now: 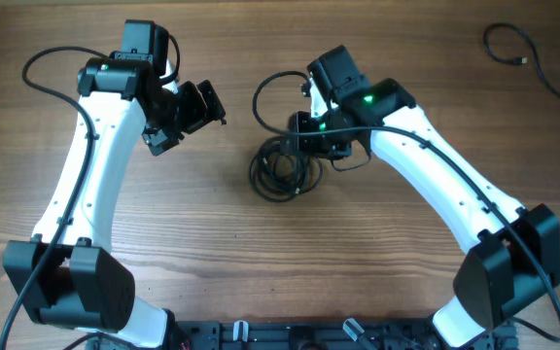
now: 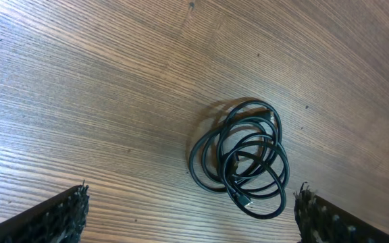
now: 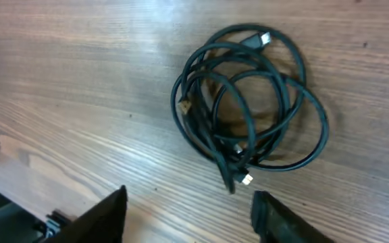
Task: Untangle cables
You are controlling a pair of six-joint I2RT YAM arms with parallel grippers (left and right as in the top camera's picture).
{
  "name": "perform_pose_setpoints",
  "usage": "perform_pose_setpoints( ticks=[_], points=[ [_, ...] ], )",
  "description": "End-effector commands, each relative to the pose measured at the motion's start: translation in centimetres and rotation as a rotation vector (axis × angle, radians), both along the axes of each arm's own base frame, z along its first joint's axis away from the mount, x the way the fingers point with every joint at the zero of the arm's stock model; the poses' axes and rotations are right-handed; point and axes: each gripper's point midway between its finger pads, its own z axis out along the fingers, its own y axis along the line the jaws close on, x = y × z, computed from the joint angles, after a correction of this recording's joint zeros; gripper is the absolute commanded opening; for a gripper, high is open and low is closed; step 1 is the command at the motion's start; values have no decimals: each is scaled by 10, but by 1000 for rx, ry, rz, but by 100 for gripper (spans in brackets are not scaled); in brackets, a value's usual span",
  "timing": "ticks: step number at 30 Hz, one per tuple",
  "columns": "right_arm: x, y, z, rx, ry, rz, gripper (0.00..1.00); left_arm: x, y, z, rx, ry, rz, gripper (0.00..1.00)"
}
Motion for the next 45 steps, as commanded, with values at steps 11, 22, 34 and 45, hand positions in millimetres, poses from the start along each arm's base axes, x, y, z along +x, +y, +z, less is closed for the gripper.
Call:
perform_pose_setpoints(
  ticks=[11, 22, 34, 45],
  points=[
    [-20, 1, -90, -127, 81, -2, 22, 3, 3, -1, 10, -1, 15, 100],
    [3, 13, 88, 146, -213, 11, 4, 3, 3, -1, 10, -2, 15, 100],
    [-24, -10, 210, 329, -530, -27, 4, 3, 2, 0, 7, -4, 14, 100],
    [-15, 14, 226, 484, -496, -45, 4, -21, -83, 23, -310, -53, -390, 98]
  ],
)
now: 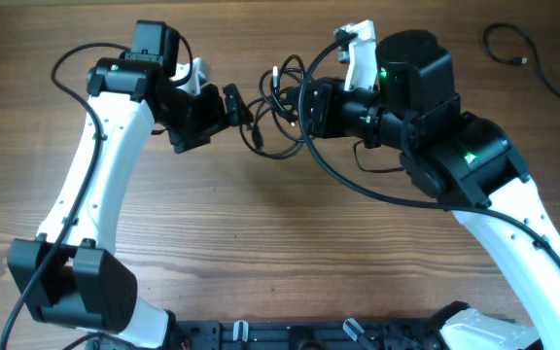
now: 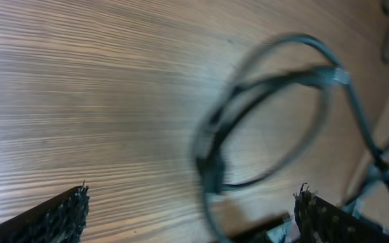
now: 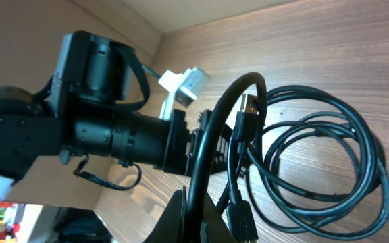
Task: Untangle cables
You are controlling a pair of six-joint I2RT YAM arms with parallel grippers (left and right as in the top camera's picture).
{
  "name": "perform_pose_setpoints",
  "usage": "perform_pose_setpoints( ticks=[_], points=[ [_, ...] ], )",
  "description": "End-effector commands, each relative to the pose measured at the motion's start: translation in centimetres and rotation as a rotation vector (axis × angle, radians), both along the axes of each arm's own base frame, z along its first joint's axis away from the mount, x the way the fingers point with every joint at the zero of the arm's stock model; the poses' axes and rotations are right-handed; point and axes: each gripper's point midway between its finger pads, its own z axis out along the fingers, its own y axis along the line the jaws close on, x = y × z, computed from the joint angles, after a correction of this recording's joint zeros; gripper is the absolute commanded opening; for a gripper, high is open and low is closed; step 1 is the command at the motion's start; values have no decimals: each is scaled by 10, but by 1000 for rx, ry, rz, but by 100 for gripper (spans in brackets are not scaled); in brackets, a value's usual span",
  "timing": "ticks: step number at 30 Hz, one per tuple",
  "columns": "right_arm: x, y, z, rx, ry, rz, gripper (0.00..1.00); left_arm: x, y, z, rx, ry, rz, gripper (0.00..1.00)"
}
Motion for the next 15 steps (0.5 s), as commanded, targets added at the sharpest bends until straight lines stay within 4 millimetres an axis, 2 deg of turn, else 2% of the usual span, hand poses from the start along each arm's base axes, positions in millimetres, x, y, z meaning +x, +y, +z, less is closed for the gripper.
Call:
perform_pose_setpoints(
  ticks=[1, 3, 5, 6, 7, 9, 10, 11, 15],
  points=[
    [-4, 10, 20, 91, -13, 40, 4, -7, -26, 3, -71, -16, -124, 95],
    [-7, 18, 33, 139, -45, 84, 4, -8, -34, -7, -67, 10, -143, 73],
    [-6, 17, 34, 149, -36, 74, 4, -7, -34, -21, -36, 40, -146, 43],
    [-4, 15, 33, 146, -33, 68, 4, -5, -30, -29, -5, 52, -140, 19],
    [-1, 9, 32, 143, -30, 50, 4, -2, -24, -38, 35, 61, -132, 4],
    [10, -8, 35, 144, -37, 3, 4, 4, -4, -51, 153, 92, -32, 4],
    [19, -24, 37, 146, -47, -44, 4, 9, 17, -58, 272, 101, 73, 4],
    [25, -37, 39, 147, -50, -77, 4, 11, 29, -60, 335, 101, 123, 4],
    [40, -90, 46, 155, -56, -194, 4, 15, 55, -63, 473, 93, 223, 4]
  ],
)
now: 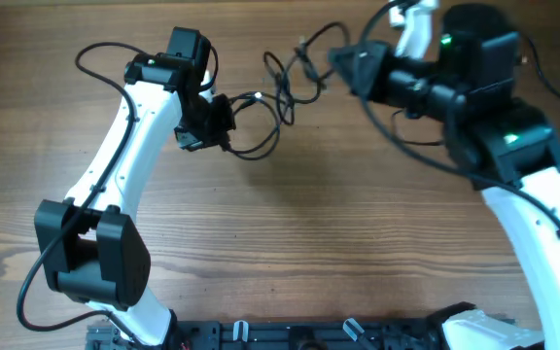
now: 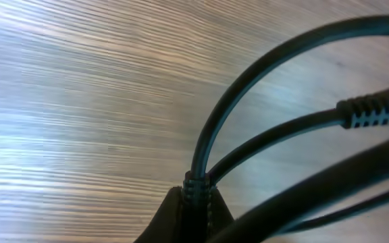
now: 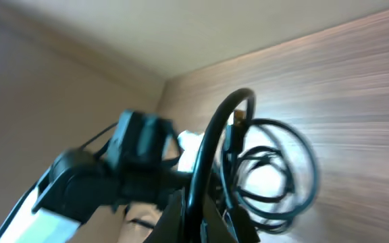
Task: Untangle cables
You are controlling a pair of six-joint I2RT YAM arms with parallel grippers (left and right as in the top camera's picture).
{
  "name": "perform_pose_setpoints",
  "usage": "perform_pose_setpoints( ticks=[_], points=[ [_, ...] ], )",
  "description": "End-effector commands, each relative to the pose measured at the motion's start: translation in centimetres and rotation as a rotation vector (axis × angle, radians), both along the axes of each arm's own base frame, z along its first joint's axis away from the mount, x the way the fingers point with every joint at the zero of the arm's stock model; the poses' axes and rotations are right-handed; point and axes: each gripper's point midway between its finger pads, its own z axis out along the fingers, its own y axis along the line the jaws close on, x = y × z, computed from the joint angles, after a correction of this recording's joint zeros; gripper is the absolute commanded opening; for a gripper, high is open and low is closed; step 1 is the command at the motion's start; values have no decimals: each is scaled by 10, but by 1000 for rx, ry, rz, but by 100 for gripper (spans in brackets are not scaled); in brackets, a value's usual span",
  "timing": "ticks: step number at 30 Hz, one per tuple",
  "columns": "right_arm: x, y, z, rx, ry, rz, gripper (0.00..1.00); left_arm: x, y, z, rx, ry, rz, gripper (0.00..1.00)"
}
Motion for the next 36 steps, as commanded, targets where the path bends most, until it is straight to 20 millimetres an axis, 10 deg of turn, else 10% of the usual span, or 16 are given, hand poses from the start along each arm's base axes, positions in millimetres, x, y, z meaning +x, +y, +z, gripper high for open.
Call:
perform_pose_setpoints(
  ticks=[1, 8, 12, 16, 24, 36],
  points=[
    [-1, -44, 25, 14, -69, -82, 4, 7, 43, -4, 232, -22, 181, 4],
    [1, -165, -30, -225, 129, -509, 4, 8, 59, -2, 314, -39, 255, 5],
    [-10, -159, -50, -259, 206, -450, 4, 5, 36, -4, 191, -3, 230, 25],
    [-19, -141, -75, -246, 319, -323, 4, -5, -17, 3, -100, 48, 45, 11],
    [-25, -87, -129, -316, 504, -144, 4, -18, -36, 3, -106, 79, 2, 16],
    [-21, -64, -129, -324, 458, -85, 4, -36, -72, 3, -99, 88, -80, 38]
  ],
)
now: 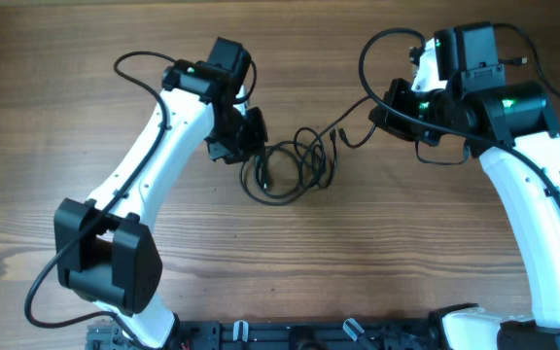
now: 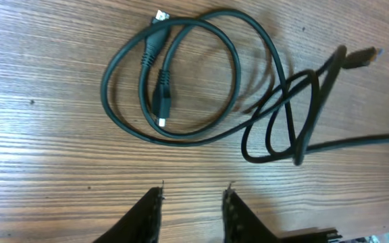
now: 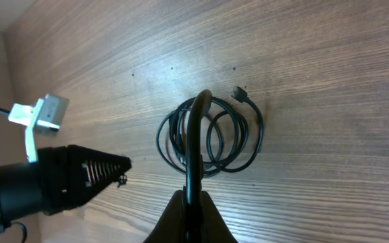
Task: Untangle cables
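A black cable bundle [image 1: 290,173] lies in loose loops on the wooden table, between the two arms. My left gripper [image 1: 257,132] hovers at its left edge; in the left wrist view the gripper [image 2: 193,190] is open, with nothing between its fingers, and the loops with a connector [image 2: 161,94] lie ahead of it. My right gripper [image 1: 383,109] is raised to the right and shut on one strand [image 3: 193,145] that rises from the bundle. A free plug end [image 3: 238,92] rests on the table.
Two other dark cables lie at the far right back of the table, one [image 1: 509,43] coiled small and one at the edge of view. The left gripper's fingers [image 3: 86,172] show in the right wrist view beside the bundle.
My left gripper, then shut on a strand, is now open and empty. The bundle, then stretched in the air between both grippers, now lies on the table. The right gripper still holds its strand, lower down.
First the bundle lay tightly coiled on the table with both grippers open near it. Then my right gripper held it raised while the left was open beside it. Then both were shut on it in the air. Now it lies looser, held only by the right.
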You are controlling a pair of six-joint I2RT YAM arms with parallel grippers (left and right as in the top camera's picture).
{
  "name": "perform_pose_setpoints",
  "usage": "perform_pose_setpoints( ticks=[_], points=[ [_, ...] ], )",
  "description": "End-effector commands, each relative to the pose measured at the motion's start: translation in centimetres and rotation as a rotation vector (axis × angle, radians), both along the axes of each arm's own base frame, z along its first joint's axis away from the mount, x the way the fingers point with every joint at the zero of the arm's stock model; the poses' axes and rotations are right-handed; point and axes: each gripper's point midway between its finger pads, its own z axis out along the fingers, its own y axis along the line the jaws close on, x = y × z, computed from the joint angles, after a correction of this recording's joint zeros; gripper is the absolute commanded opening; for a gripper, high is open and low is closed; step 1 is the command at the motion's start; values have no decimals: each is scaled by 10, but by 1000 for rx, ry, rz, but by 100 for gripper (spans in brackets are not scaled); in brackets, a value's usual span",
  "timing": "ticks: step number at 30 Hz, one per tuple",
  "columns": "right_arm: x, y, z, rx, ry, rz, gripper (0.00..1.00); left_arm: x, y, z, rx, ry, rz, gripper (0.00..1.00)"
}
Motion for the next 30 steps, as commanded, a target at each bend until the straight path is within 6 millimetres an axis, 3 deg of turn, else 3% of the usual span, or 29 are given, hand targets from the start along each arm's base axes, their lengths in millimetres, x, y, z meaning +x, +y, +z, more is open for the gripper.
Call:
perform_pose_setpoints(
  ticks=[1, 3, 5, 10, 13, 15, 20, 22, 23, 25, 27, 30],
  points=[
    [1, 3, 1, 8, -10, 20, 4, 0, -7, 0, -11, 2, -5, 39],
    [1, 4, 4, 12, -17, 21, 4, 0, -6, 0, -9, -2, -5, 45],
    [0, 3, 12, 18, -47, 21, 4, 3, -1, -1, 21, -15, 7, 46],
    [-8, 1, 40, 38, -140, 20, 4, 22, 32, -6, 182, -67, 211, 54],
    [-9, 1, 43, 41, -147, 17, 4, 30, 47, -6, 181, -69, 261, 58],
    [-10, 3, 43, 27, -168, 59, 4, 36, 62, -6, 181, -64, 306, 72],
    [-9, 8, 52, 44, -214, 98, 4, 44, 90, -6, 183, -59, 382, 76],
    [-9, 23, 76, 138, -297, 158, 4, 46, 91, -6, 182, -64, 386, 78],
    [-11, 40, 109, 247, -407, 239, 4, 45, 91, -6, 182, -64, 381, 79],
    [-20, 54, 151, 352, -546, 326, 4, 45, 91, -6, 182, -64, 381, 80],
    [-28, 54, 205, 455, -693, 297, 4, 45, 88, -6, 171, -61, 369, 80],
    [-47, 50, 257, 517, -861, 294, 4, 43, 78, -4, 117, -57, 290, 80]
  ],
)
